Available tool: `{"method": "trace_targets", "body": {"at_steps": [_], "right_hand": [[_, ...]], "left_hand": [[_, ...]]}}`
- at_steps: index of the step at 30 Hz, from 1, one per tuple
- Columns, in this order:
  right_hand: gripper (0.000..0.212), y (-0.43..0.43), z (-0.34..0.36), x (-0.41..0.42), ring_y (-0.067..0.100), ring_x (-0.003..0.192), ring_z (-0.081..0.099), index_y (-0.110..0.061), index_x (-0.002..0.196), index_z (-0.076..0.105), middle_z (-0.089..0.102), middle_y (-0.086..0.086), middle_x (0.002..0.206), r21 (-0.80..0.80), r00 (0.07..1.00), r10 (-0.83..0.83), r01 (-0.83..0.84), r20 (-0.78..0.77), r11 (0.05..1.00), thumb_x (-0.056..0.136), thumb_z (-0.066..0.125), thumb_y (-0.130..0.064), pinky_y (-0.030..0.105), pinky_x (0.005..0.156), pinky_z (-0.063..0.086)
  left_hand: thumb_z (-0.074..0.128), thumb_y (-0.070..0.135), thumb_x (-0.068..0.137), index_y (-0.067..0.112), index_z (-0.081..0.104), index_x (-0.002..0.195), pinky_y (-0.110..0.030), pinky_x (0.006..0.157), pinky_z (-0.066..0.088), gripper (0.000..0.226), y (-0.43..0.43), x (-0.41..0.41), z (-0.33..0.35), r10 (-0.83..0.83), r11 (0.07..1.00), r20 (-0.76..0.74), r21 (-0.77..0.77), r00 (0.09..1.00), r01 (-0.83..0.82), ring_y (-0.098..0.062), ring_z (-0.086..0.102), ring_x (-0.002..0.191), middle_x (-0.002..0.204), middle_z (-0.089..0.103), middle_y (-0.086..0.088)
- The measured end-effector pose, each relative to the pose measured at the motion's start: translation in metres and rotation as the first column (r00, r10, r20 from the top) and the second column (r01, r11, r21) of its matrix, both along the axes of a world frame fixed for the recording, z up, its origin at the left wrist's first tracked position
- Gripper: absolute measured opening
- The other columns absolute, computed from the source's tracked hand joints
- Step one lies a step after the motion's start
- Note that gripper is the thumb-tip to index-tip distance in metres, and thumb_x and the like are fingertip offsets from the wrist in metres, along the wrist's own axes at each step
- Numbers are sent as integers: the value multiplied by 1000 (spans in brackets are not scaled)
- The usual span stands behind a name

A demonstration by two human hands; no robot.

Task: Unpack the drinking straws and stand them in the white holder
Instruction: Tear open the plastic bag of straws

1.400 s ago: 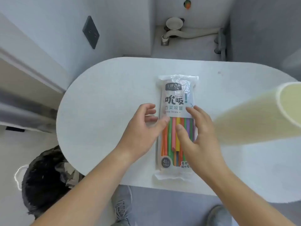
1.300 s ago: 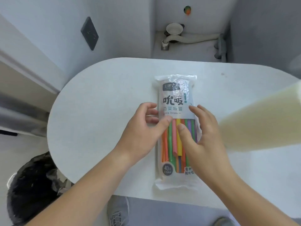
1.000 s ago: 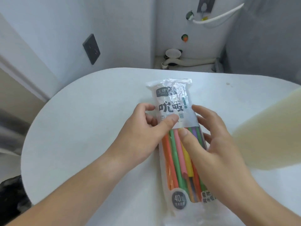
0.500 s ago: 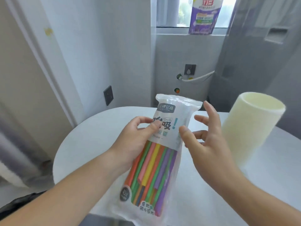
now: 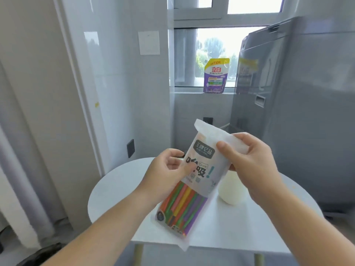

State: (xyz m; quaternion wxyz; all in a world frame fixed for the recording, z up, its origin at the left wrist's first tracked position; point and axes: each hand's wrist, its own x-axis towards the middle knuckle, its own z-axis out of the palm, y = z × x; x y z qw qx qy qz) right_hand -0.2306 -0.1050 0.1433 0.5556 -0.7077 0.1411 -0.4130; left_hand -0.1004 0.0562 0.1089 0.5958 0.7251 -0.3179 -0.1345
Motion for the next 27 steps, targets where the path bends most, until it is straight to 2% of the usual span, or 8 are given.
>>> {"method": "trace_targets", "body": {"at_steps": [2,4,7,9,12,14,19,27], "right_hand": [[10,6,-6,-7,22,80,73,-33,86,73,76,-4,82,8,996,-67,67,63,998,81,81,-29,53,73,61],[9,12,-11,-12,17,81,72,-32,90,74,76,-5,85,29,986,-90,86,138,996,82,78,-30,46,74,60],[12,23,-21,-17,4,85,70,-34,97,75,76,-8,94,-5,985,-35,37,168,999,92,72,-23,23,74,52],[20,33,-31,-20,2,90,70,-35,97,76,77,-11,95,-42,987,86,-81,133,996,97,66,-17,13,74,50],[13,40,-47,-23,11,109,68,-24,96,76,74,2,113,7,965,257,-258,58,966,97,66,-16,20,85,52],[7,39,-55,-23,11,115,66,-19,93,75,67,1,128,50,955,295,-294,-11,954,92,68,-21,23,87,51],[18,41,-58,-22,4,96,73,-14,88,72,66,-10,129,104,946,325,-323,-10,941,82,74,-30,12,76,51],[29,41,-60,-18,11,97,74,-6,91,71,66,-1,132,148,944,329,-323,-15,935,75,77,-29,19,78,55]], "left_hand": [[82,44,80,37,59,106,-10,76,42,35,-5,-15,6,227,971,204,31,952,-238,6,57,104,109,61,14],[81,37,80,36,60,97,-6,70,42,27,-11,-31,14,281,960,249,-65,927,-273,9,57,94,103,62,14],[81,35,78,30,68,87,-11,67,51,17,-16,-53,21,175,964,37,-212,984,-164,-1,68,83,89,74,9],[79,36,80,27,71,91,-22,76,59,16,-13,-62,20,96,955,-101,-270,990,-121,-4,72,87,90,76,10],[76,30,89,17,71,97,-41,90,61,16,-6,-65,12,35,961,-189,-265,981,-85,-8,74,90,91,79,8],[75,27,90,12,71,96,-45,91,61,16,-2,-64,6,23,964,-209,-256,978,-78,-11,76,86,87,79,5],[76,19,89,10,73,91,-44,93,60,10,3,-56,-6,-43,969,-222,-246,974,-13,-22,77,92,93,81,-4],[78,14,87,5,75,96,-38,87,63,13,8,-47,-17,-69,959,-278,-283,958,-13,-23,78,92,96,81,-5]]}}
